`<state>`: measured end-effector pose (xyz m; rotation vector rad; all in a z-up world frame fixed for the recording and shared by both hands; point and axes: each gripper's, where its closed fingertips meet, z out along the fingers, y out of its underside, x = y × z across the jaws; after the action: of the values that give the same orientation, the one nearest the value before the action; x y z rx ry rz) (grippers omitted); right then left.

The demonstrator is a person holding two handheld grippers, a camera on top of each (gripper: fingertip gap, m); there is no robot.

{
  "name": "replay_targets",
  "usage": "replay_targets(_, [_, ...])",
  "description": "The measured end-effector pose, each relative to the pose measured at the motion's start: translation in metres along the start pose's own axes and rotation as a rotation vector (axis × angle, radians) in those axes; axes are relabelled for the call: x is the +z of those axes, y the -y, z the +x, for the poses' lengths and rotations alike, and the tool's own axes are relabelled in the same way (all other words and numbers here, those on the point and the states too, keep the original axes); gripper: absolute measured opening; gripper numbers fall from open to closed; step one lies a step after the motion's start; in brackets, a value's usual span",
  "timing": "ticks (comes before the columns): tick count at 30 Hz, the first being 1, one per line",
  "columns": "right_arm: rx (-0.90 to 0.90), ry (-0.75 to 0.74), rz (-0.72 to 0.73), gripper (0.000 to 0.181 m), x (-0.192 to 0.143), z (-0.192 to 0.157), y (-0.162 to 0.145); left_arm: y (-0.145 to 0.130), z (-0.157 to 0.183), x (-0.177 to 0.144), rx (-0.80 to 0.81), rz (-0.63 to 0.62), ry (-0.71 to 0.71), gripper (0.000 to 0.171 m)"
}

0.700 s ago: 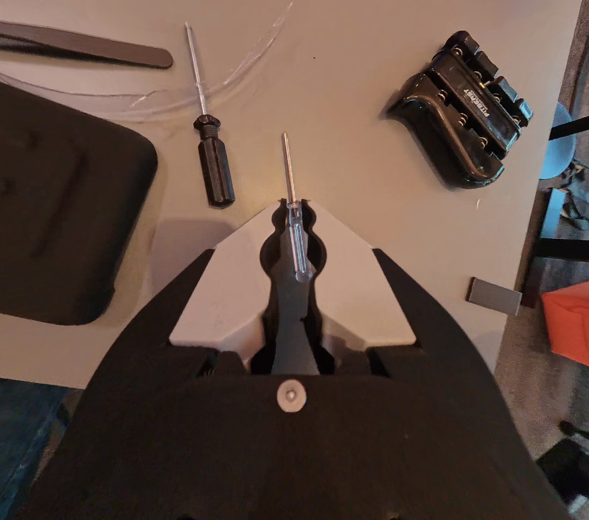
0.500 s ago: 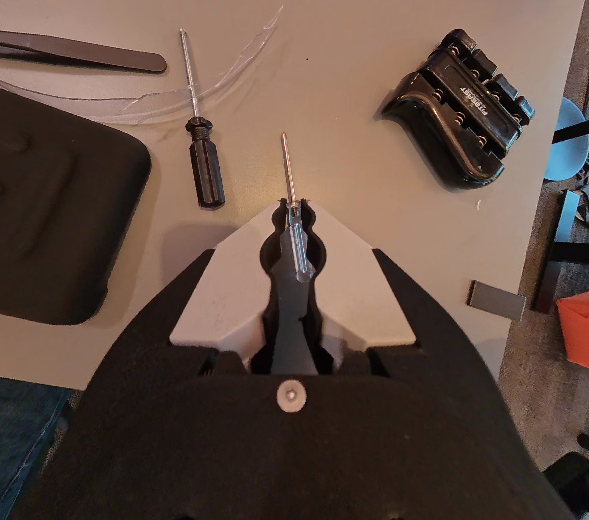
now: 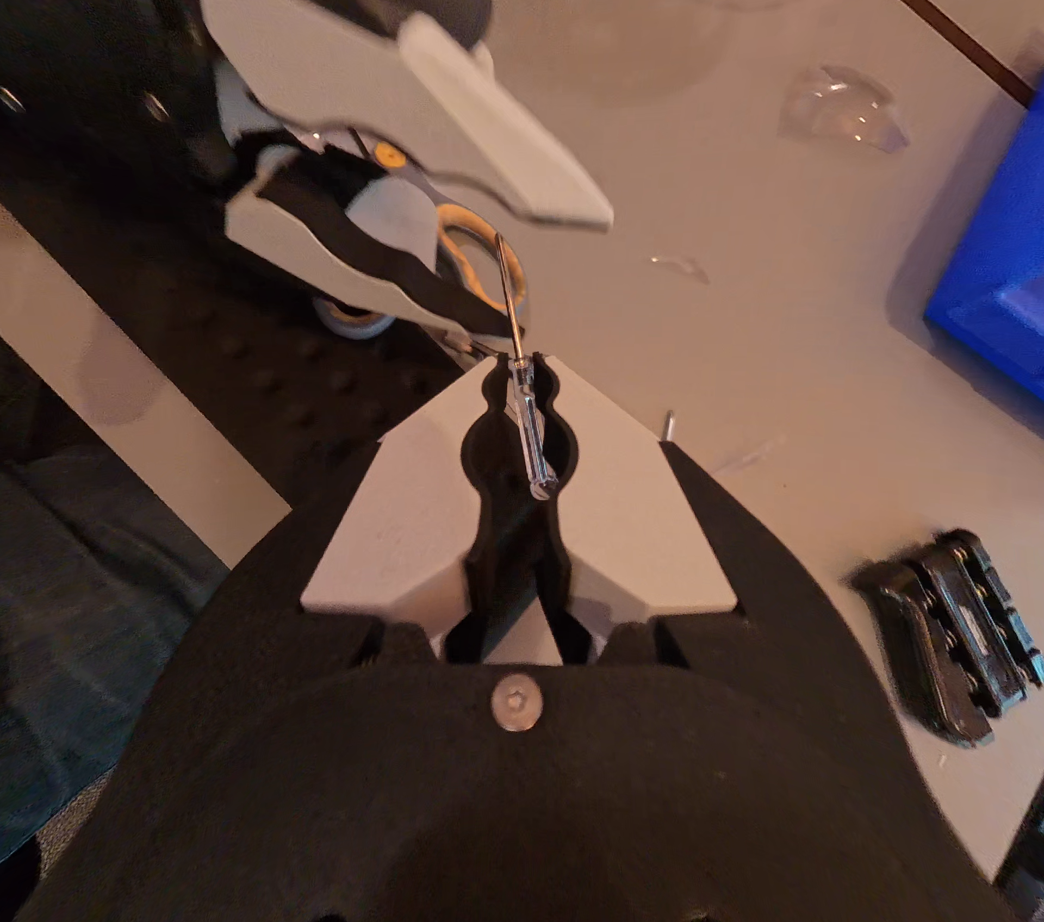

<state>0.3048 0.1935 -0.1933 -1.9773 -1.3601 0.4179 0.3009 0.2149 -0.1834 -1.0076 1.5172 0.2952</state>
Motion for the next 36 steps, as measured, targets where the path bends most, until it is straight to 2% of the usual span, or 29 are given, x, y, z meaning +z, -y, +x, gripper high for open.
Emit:
replay_targets(5, [-0.001,0.061,0.026,0.007,0.003,-0.01,0.015,-0.008,0.011,-0.001,0.002,-0.013,-0.063,0.002])
replay_targets(6, [0.001,0.066,0.027,0.007,0.003,-0.01,0.015,-0.007,0.009,-0.002,0.002,-0.013,-0.059,0.0])
replay_targets(9, [0.009,0.067,0.048,0.007,0.001,-0.009,0.018,-0.008,0.008,-0.002,-0.023,-0.019,-0.052,0.0])
replay_targets(11, [0.035,0.054,0.123,0.01,-0.004,-0.004,0.028,-0.007,0.001,-0.003,-0.075,-0.003,-0.037,0.0])
replay_targets(15, [0.132,0.083,0.288,0.034,-0.025,0.004,0.039,-0.005,-0.012,-0.009,-0.156,0.044,0.001,0.0])
replay_targets(19, [0.235,0.191,0.408,0.035,-0.04,0.004,0.036,-0.003,-0.019,-0.013,-0.185,0.078,0.018,0.0])
replay_targets(23, [0.265,0.194,0.361,0.031,-0.025,0.011,0.018,-0.012,-0.008,-0.008,-0.187,0.048,-0.05,0.0])
replay_targets(25, [0.274,0.171,0.371,0.026,-0.023,0.016,0.015,-0.024,0.006,-0.007,-0.284,0.008,-0.193,0.0])
replay_targets(28, [0.247,0.173,0.327,0.026,-0.016,0.011,0.005,-0.039,-0.003,-0.012,-0.428,0.008,-0.233,0.007])
replay_targets(30, [0.226,0.153,0.244,0.029,-0.003,0.01,-0.005,-0.048,-0.007,-0.012,-0.52,0.009,-0.252,0.011])
replay_targets(33, [0.202,0.119,0.186,0.035,0.01,0.014,-0.011,-0.059,0.013,-0.008,-0.716,-0.093,-0.415,0.033])
replay_targets(34, [0.216,0.109,0.183,0.035,0.012,0.018,-0.012,-0.063,0.02,-0.005,-0.763,-0.128,-0.454,0.03])
replay_targets(35, [0.239,0.103,0.184,0.032,0.015,0.021,-0.014,-0.067,0.033,-0.004,-0.822,-0.193,-0.535,0.036])
replay_targets(36, [0.258,0.1,0.193,0.03,0.017,0.023,-0.014,-0.071,0.037,0.0,-0.869,-0.233,-0.556,0.039])
